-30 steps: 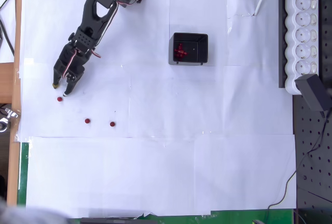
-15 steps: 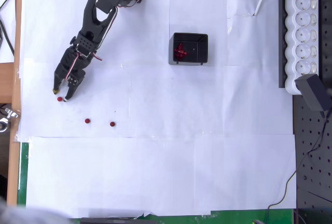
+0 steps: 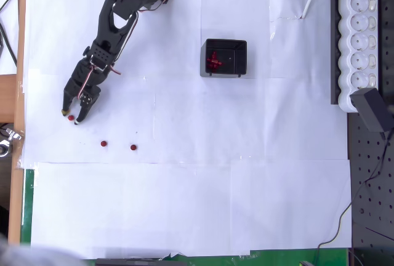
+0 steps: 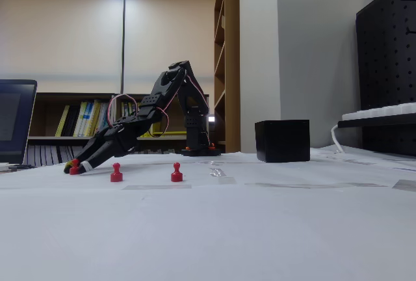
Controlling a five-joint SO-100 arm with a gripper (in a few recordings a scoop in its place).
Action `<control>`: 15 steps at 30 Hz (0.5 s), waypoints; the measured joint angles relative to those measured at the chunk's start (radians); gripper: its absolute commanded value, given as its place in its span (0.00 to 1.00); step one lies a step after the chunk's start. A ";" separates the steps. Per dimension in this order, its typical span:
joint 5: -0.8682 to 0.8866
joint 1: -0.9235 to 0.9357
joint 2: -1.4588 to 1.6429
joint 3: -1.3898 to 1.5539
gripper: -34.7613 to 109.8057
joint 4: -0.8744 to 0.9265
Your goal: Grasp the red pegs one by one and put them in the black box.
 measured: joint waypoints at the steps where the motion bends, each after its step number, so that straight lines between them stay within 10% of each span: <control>1: 0.000 0.000 0.000 0.000 0.33 -0.002; 15: 0.000 0.000 0.000 -0.002 0.24 -0.002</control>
